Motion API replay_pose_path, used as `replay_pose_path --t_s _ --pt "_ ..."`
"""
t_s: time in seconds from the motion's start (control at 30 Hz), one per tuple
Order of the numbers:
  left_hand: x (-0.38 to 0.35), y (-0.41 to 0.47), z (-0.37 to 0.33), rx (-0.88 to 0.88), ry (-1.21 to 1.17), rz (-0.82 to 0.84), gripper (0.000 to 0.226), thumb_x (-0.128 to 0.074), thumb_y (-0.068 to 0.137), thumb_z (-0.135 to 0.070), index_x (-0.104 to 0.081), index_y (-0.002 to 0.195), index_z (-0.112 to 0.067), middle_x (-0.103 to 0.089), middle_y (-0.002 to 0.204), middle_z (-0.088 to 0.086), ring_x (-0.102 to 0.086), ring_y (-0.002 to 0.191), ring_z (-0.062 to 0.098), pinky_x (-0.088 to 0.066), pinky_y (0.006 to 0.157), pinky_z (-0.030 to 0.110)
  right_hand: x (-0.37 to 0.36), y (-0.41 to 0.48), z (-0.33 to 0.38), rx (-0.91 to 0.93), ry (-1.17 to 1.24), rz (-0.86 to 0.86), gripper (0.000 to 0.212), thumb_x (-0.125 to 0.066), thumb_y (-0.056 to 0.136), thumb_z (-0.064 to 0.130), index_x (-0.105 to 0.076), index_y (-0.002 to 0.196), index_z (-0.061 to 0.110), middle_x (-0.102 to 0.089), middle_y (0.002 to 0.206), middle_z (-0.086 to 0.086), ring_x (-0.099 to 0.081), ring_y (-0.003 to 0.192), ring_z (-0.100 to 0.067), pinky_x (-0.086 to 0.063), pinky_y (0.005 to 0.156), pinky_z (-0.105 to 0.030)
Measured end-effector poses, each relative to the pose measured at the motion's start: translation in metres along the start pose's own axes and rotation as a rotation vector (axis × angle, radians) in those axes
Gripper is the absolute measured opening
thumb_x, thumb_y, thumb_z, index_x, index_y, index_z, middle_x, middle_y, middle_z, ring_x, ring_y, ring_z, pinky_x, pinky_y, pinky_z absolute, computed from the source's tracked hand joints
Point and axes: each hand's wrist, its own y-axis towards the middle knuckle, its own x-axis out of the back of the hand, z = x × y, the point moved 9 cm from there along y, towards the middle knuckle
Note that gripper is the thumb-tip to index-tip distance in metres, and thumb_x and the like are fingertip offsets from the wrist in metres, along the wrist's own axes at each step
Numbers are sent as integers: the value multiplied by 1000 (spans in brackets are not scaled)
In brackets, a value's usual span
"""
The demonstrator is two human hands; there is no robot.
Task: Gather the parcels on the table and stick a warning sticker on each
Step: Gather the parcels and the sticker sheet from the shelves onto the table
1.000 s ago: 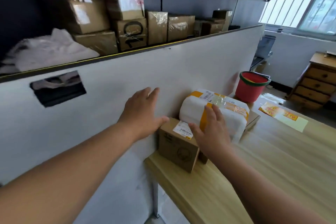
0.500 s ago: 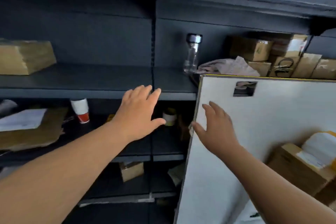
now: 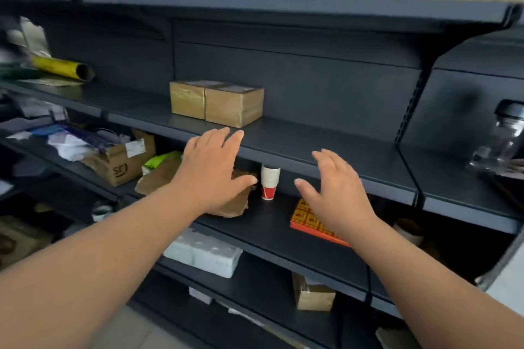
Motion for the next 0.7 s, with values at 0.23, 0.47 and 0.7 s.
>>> replay_pose_path --t_s 0.23,0.47,0.7 --pt "-18 51 82 132 1 -26 90 -48 82 -68 -11 151 -23 -18 157 3 -15 144 23 -17 115 43 -47 93 36 52 144 7 68 -48 94 49 -25 150 18 -25 157 0 -21 144 -17 -22 118 -36" --pt "-49 138 140 219 -75 -38 89 -52 80 -67 -18 149 -21 -30 151 3 -32 137 26 -30 111 43 -92 205 47 24 289 26 71 -51 93 49 -24 150 18 -26 156 -1 -28 141 -20 -29 114 -38" --pt "-89 201 178 288 -239 1 89 -59 81 -59 -17 150 -21 -32 151 5 -37 134 28 -38 107 43 -136 289 53 -102 346 49 72 -55 89 52 -29 146 18 -38 147 -5 -44 128 -25 -43 99 -37"
